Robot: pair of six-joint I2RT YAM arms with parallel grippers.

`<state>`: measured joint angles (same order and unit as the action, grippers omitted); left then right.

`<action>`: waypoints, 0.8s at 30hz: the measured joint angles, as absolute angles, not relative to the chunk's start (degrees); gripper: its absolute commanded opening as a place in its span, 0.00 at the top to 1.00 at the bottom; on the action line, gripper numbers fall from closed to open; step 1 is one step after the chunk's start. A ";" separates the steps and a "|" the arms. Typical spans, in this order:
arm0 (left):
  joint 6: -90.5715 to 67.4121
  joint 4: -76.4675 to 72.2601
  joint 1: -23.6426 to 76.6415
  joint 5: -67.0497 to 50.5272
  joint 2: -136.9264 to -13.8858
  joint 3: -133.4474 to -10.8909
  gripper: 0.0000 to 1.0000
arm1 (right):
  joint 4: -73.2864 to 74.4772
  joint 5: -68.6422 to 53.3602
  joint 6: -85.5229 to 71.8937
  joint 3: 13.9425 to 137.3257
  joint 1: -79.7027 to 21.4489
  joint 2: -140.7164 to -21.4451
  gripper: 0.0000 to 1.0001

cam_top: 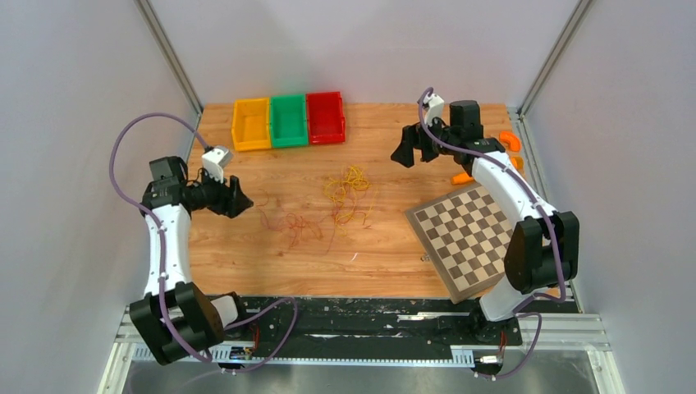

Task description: Untangle the cables

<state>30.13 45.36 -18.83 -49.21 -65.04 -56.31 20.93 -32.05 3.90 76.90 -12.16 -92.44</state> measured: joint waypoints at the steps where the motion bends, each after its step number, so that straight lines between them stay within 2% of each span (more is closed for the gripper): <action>1: 29.89 45.43 -20.29 -48.10 -65.71 -56.31 0.23 | 21.21 -32.56 4.56 77.12 -12.34 -92.44 0.07; 7: 33.82 49.08 -22.74 -44.03 -70.06 -57.41 0.19 | 22.72 -36.25 7.38 78.00 -14.33 -92.62 0.07; 11: 34.57 49.74 -21.41 -41.93 -74.72 -57.52 0.25 | 23.77 -38.22 8.73 78.00 -16.36 -93.03 0.08; 17: 23.38 47.31 -20.18 -40.66 -88.09 -62.98 0.24 | 23.99 -39.13 10.50 78.00 -19.31 -95.24 0.10; 21: 18.81 45.30 -18.41 -41.89 -89.49 -63.18 0.23 | 24.08 -39.27 11.16 78.06 -21.23 -96.71 0.11; 24: 18.52 44.40 -14.85 -43.22 -89.45 -63.18 0.19 | 24.16 -39.66 11.51 78.22 -22.44 -97.36 0.11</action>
